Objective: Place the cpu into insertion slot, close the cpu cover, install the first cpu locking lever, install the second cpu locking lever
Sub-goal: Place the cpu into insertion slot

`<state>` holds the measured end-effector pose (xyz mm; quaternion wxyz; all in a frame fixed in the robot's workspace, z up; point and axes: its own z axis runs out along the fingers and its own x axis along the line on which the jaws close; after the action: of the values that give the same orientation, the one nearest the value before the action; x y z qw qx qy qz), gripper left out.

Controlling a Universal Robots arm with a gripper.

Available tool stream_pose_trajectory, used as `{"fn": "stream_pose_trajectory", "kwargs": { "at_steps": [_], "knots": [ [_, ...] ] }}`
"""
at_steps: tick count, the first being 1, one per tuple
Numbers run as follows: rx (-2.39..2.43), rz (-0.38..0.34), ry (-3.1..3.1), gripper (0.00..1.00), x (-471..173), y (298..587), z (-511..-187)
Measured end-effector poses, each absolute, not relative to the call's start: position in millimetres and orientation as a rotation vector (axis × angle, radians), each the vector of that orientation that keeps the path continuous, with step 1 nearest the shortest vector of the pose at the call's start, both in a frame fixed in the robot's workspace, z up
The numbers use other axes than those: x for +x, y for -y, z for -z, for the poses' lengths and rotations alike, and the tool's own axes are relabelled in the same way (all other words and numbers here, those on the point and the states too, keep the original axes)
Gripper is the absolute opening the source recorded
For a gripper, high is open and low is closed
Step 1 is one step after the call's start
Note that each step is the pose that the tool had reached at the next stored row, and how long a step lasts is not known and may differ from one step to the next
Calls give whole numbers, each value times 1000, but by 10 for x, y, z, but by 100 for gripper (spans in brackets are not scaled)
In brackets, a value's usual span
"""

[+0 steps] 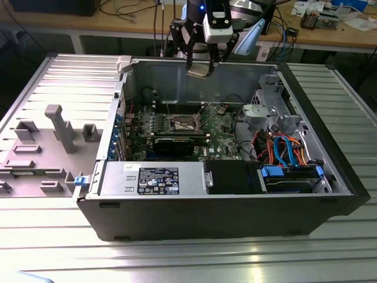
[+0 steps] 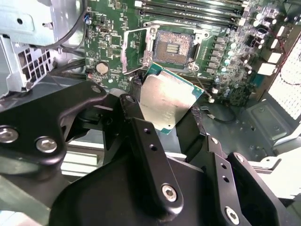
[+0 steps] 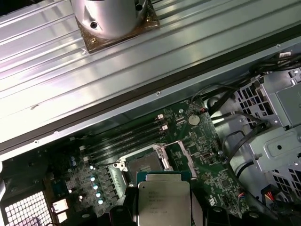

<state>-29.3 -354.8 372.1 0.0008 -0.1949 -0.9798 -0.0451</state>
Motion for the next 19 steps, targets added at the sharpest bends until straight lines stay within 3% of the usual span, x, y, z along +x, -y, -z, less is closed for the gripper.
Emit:
{"fn": "stream_pose_trajectory", "kwargs": {
  "at_steps": [19],
  "knots": [
    [-703, 142, 3060, 54, -293, 3548, -3715]
  ]
}}
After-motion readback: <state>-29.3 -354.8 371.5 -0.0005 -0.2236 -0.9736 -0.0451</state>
